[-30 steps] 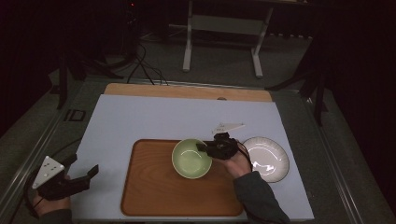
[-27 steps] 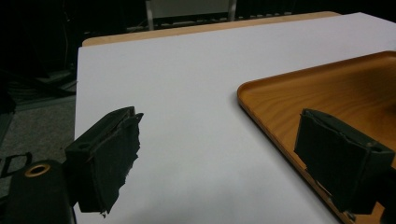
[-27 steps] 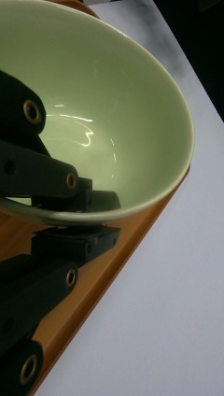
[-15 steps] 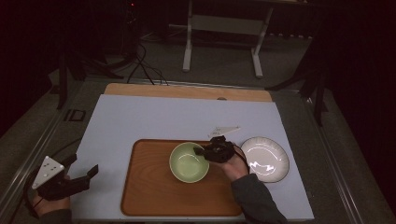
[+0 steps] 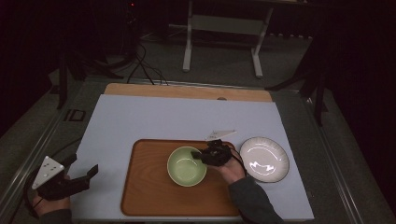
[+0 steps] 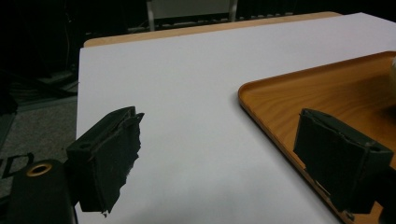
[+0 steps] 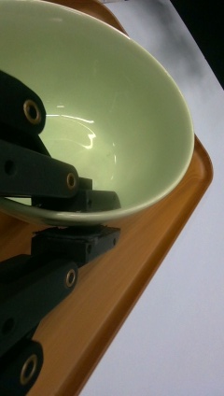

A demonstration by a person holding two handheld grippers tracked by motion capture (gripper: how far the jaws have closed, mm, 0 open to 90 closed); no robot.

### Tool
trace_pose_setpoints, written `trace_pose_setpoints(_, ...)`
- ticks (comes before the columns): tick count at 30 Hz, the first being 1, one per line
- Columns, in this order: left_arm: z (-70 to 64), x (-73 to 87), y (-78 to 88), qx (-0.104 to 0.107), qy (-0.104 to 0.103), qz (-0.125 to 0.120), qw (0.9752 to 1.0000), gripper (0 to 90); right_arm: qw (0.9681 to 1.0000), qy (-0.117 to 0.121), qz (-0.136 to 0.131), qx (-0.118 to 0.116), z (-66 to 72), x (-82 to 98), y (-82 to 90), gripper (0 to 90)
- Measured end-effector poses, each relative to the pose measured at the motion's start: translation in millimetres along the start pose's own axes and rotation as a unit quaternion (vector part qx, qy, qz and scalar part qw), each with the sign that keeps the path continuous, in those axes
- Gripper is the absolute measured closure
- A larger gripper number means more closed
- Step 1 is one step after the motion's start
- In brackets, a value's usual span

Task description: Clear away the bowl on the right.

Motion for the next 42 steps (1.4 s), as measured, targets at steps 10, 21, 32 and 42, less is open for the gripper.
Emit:
trace_pose_setpoints(10, 0.1, -0.1, 0.3, -0.001, 0.0, -0.001, 1.0, 14.2, 0.9999, 0.001, 0.01, -0.001, 1.3, 5.0, -6.3, 81.6)
trace_pose_setpoints(21, 0.5, 0.0, 0.6, -0.002, 0.001, -0.002, 1.0, 14.2, 0.9995, 0.0, 0.03, -0.009, -0.9, 11.1, -16.2, 81.9)
trace_pose_setpoints(32, 0.7, 0.2, 0.4, -0.003, 0.001, -0.001, 1.0, 14.2, 0.9985, -0.001, 0.053, 0.01, -4.8, 14.9, -23.7, 82.6)
trace_pose_setpoints(42, 0.8, 0.3, 0.5, -0.004, 0.001, -0.001, 1.0, 14.2, 0.9996, -0.006, 0.025, -0.01, -7.8, 8.6, -8.0, 64.4)
Point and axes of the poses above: each handheld gripper's, and its own axes: y roughly backward along the jaws, x roughly out of its underside, z roughly to its left, the point moved 7 cm from there along -y, roughly forward along the jaws, and after that the axes turned 11 degrees about z, right-handed, at the moved point
